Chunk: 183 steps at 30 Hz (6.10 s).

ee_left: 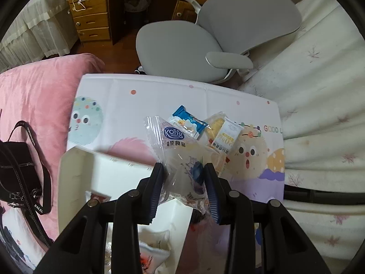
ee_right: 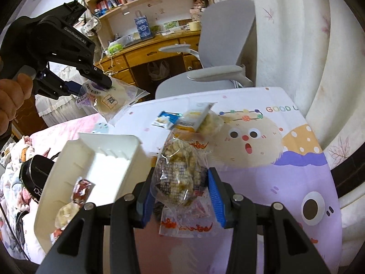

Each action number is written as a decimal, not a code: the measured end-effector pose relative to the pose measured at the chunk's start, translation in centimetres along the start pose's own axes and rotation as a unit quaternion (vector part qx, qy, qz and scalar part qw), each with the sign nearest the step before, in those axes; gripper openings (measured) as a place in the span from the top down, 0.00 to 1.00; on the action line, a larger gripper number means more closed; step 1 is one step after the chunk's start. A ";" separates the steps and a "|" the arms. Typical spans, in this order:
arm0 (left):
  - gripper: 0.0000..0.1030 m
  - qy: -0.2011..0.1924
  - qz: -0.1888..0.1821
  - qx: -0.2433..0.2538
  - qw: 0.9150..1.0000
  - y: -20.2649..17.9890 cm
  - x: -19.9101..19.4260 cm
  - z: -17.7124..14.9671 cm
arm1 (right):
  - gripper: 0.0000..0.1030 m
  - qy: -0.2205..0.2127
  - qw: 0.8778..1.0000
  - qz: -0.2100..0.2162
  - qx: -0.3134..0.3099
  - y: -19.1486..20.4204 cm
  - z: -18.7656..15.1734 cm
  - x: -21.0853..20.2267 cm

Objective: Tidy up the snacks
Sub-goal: 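Carry both bags over the white tray and open both grippers, then move both tools back toward the remaining snacks, then grasp the dark jerky bag with the left gripper while the right grasps the orange oat bar, then carry the jerky bag and oat bar over the white tray and open both grippers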

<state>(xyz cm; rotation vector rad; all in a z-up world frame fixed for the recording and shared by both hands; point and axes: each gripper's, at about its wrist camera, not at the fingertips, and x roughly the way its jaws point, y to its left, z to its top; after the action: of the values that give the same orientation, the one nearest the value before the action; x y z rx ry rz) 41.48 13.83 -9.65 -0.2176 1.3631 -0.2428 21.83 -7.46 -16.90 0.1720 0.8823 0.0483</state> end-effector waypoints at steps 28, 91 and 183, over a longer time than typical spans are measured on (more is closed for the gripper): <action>0.70 0.010 0.006 0.061 0.998 12.4 -7.2 -13.8 | 0.57 -0.029 0.997 0.052 -0.058 16.1 -3.4 -6.2; 0.21 -0.104 0.073 -0.120 0.985 -10.0 1.8 -27.9 | 0.48 0.125 0.985 0.113 -0.023 -12.4 -2.4 -7.8; 0.63 -0.251 0.167 -0.093 0.949 -12.3 6.5 -26.3 | 0.84 0.080 0.984 0.122 -0.097 -9.8 8.7 0.8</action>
<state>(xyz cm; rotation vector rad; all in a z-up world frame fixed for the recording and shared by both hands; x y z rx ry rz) 16.36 -0.18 -17.21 -0.1864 0.8931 0.2181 28.72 -18.20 -13.78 0.0935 1.0060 0.3808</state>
